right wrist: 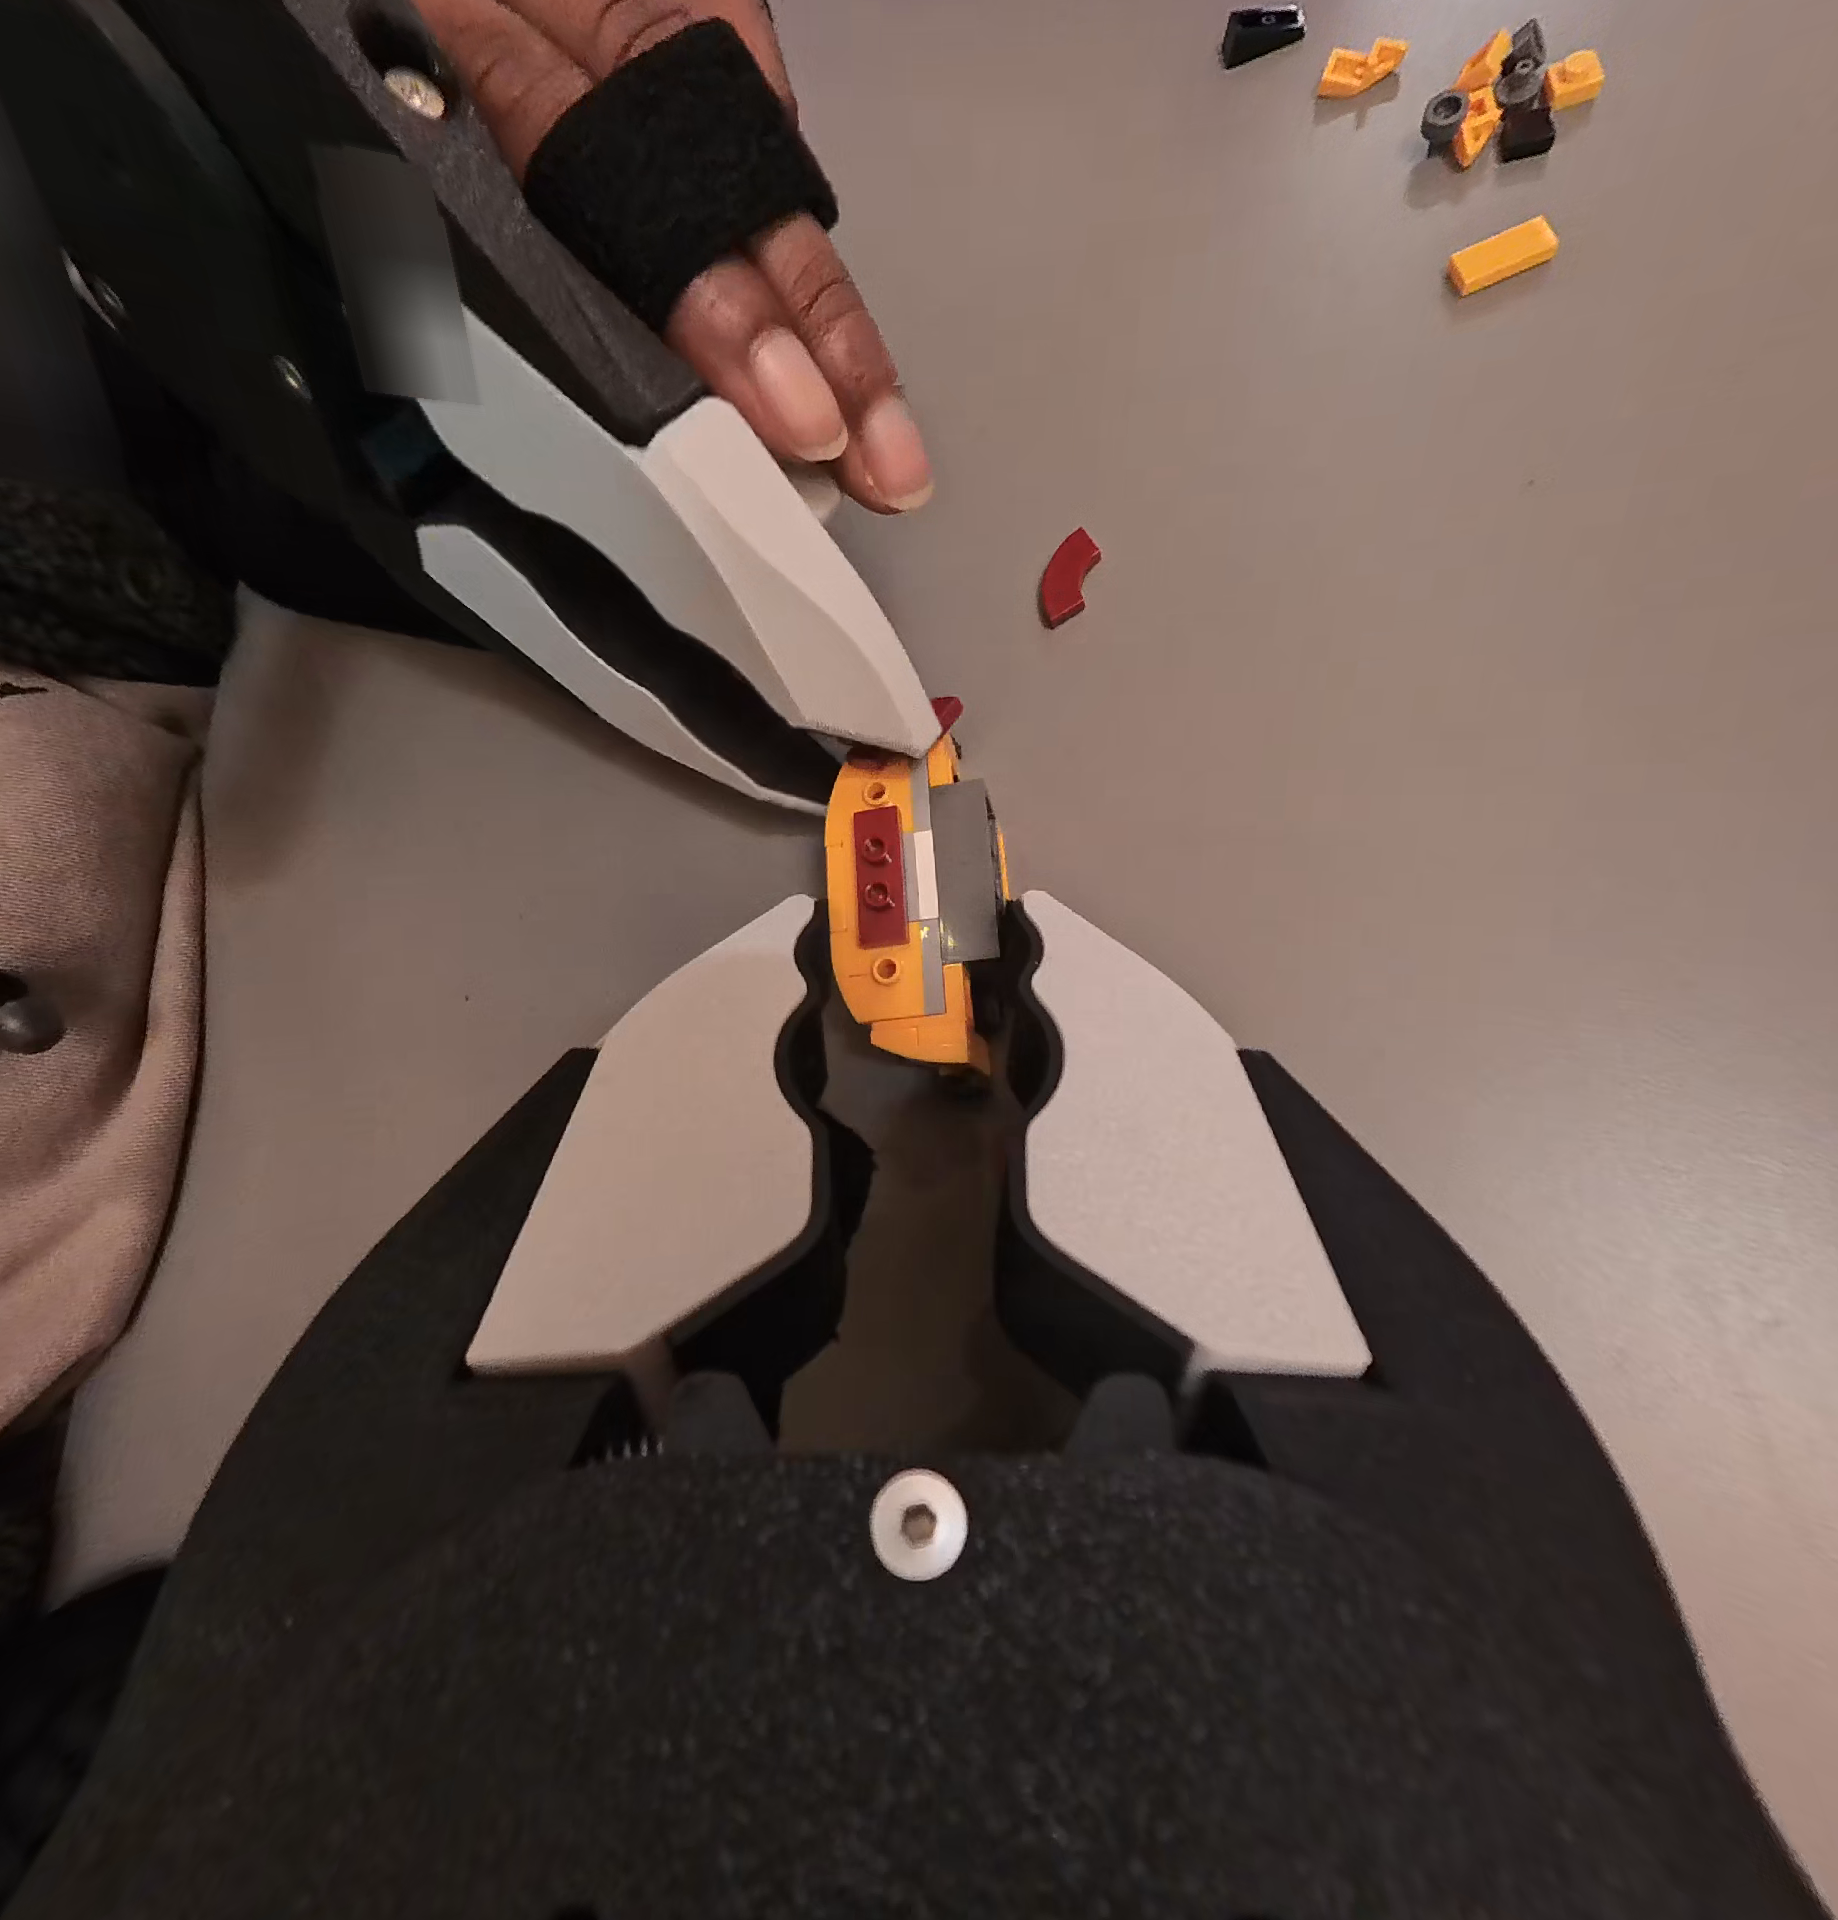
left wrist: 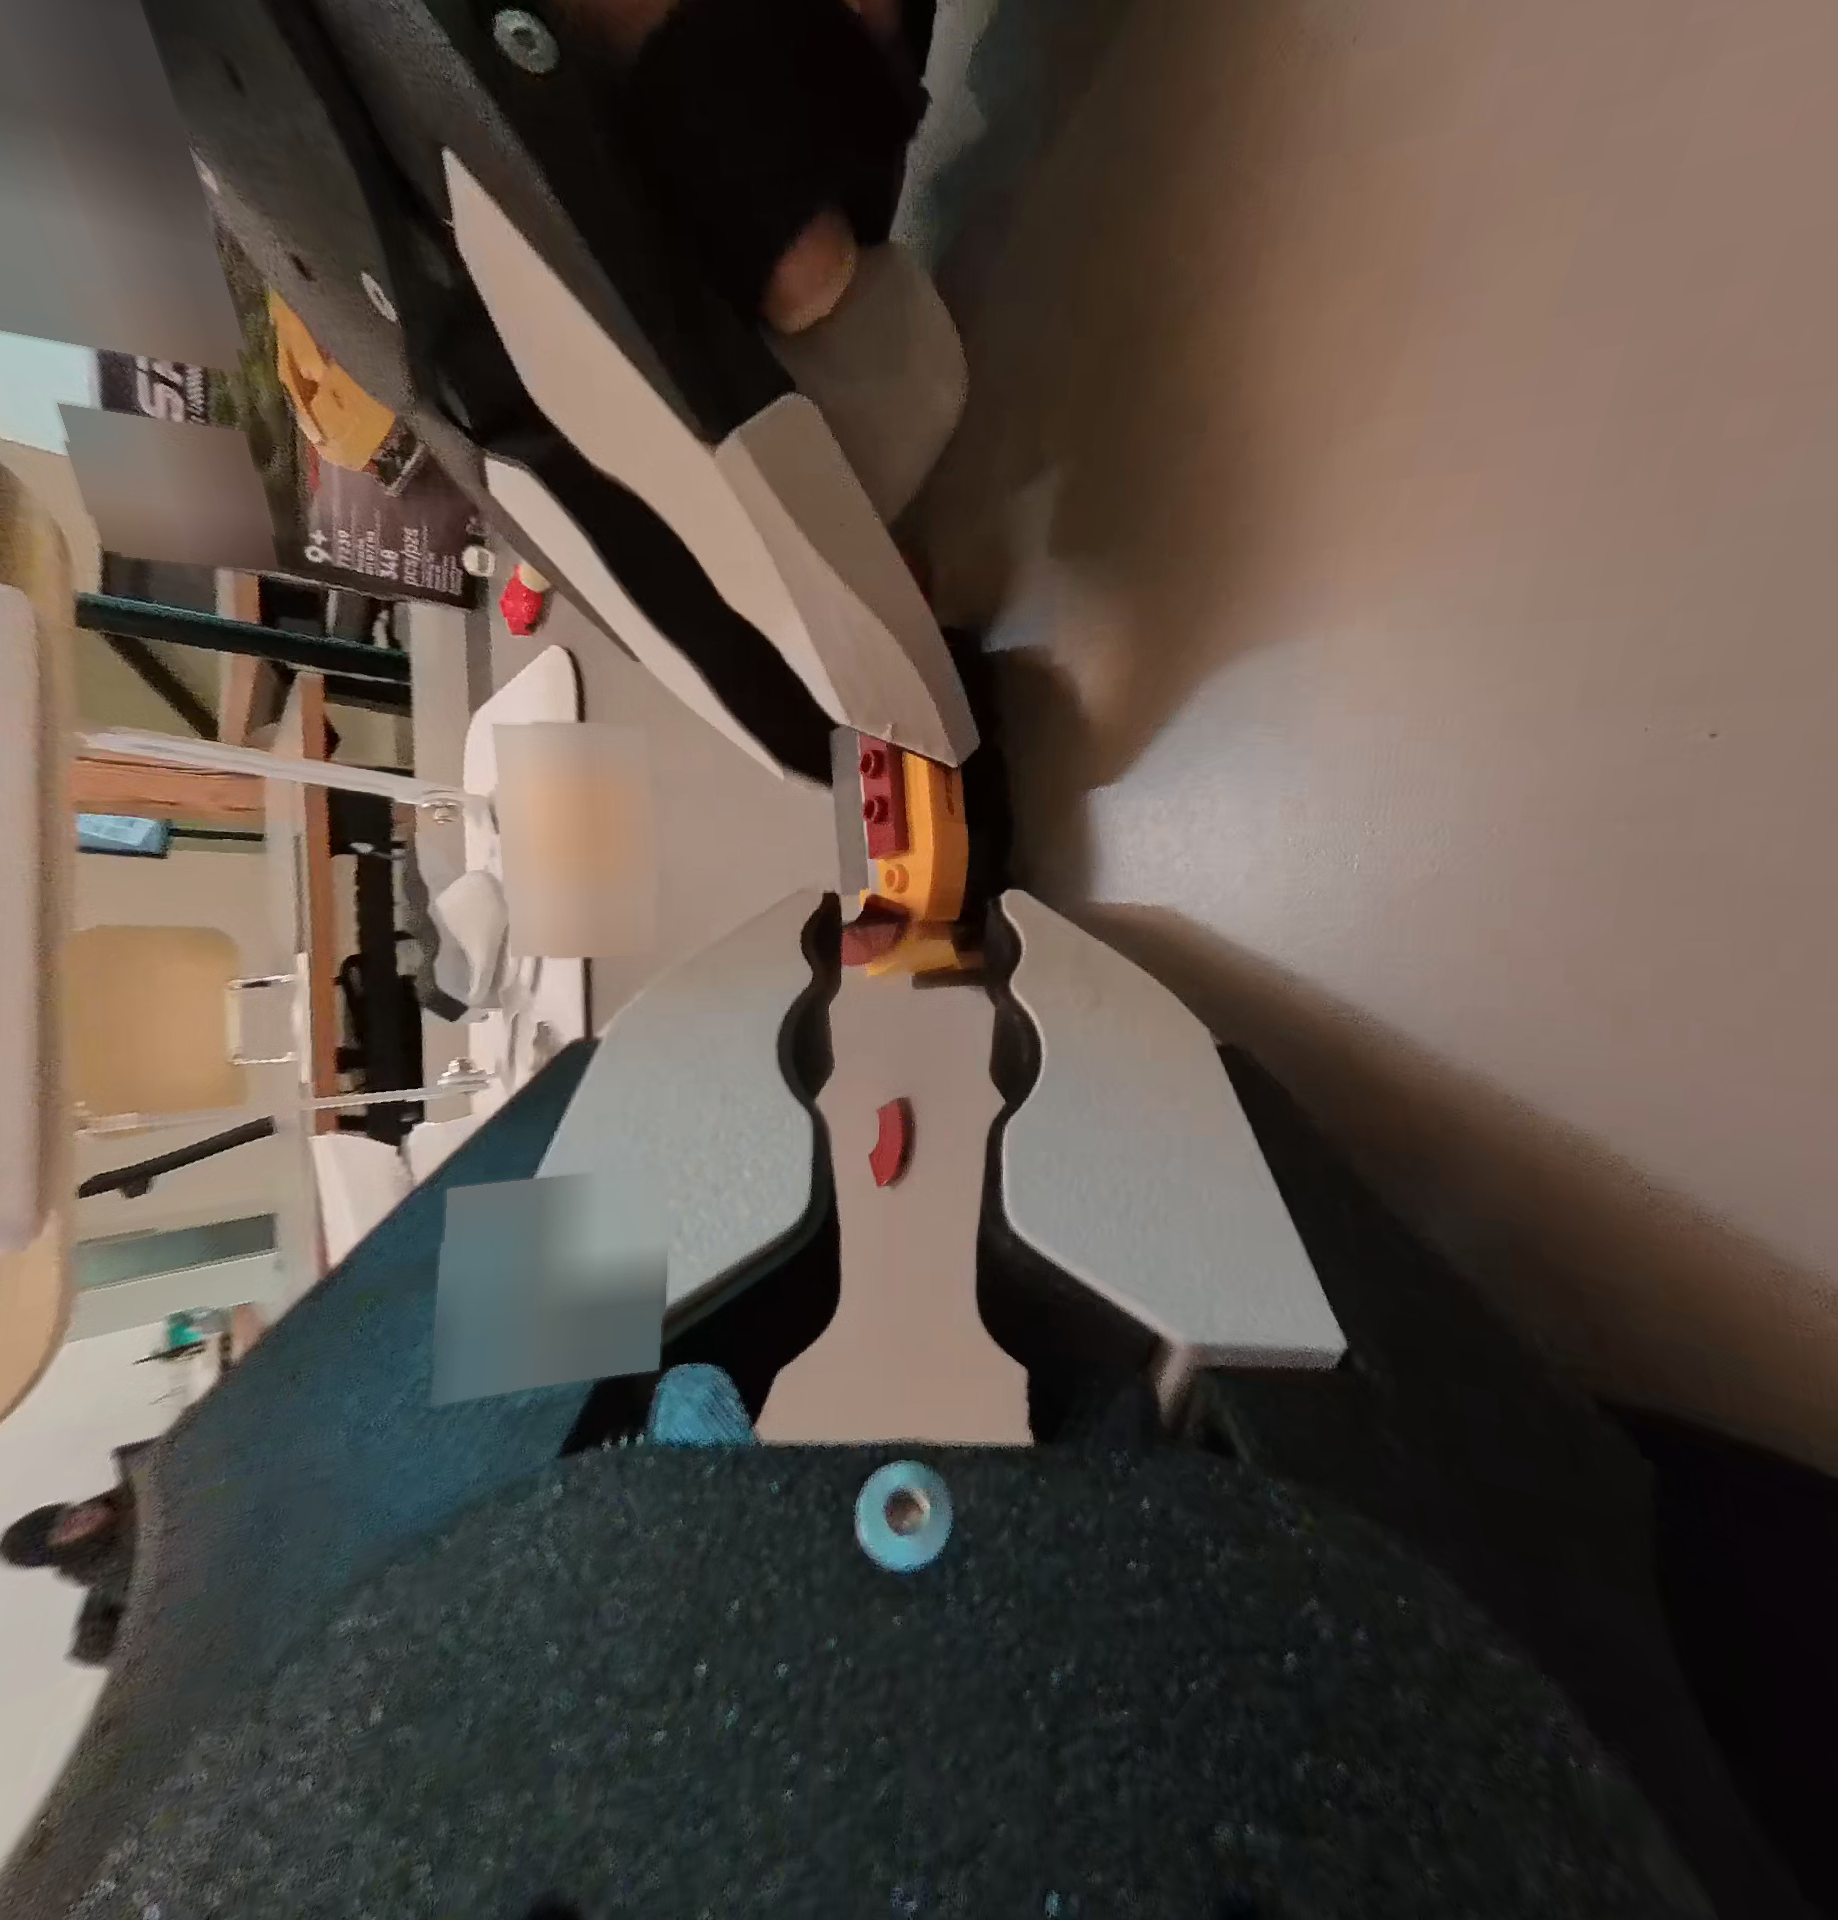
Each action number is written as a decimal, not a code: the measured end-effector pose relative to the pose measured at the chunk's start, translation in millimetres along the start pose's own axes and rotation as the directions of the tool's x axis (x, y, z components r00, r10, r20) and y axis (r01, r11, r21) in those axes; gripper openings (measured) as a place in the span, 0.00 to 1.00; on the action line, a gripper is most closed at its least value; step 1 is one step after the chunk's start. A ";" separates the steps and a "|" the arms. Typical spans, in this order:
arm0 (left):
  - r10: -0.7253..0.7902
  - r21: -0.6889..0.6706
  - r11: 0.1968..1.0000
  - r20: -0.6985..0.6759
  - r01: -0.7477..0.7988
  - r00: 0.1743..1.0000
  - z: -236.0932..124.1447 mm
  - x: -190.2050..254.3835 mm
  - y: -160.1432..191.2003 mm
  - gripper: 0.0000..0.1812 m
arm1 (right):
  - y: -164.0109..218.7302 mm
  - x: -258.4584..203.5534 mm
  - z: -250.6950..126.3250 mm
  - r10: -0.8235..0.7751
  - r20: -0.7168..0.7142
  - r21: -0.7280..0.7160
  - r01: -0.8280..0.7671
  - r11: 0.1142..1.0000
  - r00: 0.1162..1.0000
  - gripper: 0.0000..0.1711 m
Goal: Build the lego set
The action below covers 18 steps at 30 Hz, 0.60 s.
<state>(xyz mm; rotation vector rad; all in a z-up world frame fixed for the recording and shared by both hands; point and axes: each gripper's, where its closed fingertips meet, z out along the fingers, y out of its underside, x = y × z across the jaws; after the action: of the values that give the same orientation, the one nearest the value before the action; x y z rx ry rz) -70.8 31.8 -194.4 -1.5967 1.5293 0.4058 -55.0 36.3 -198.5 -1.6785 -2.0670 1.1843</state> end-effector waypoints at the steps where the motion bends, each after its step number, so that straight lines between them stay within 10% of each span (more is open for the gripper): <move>1: -0.014 0.012 1.000 -0.011 0.014 1.000 -0.8 -0.7 -1.1 0.15 | 0.1 -0.2 0.0 -0.001 0.000 0.000 0.001 1.000 1.000 0.18; 18: -0.320 -0.015 0.928 -0.542 0.372 0.777 -12.2 -23.7 24.3 0.12 | 2.6 -3.8 -0.1 -0.051 -0.001 -0.019 0.051 0.999 0.999 0.18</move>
<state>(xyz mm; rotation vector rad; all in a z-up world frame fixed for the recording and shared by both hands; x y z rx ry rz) -101.8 41.0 -178.4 -1.9716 1.5635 -0.3542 -51.9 33.0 -199.1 -1.6238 -2.1141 1.1512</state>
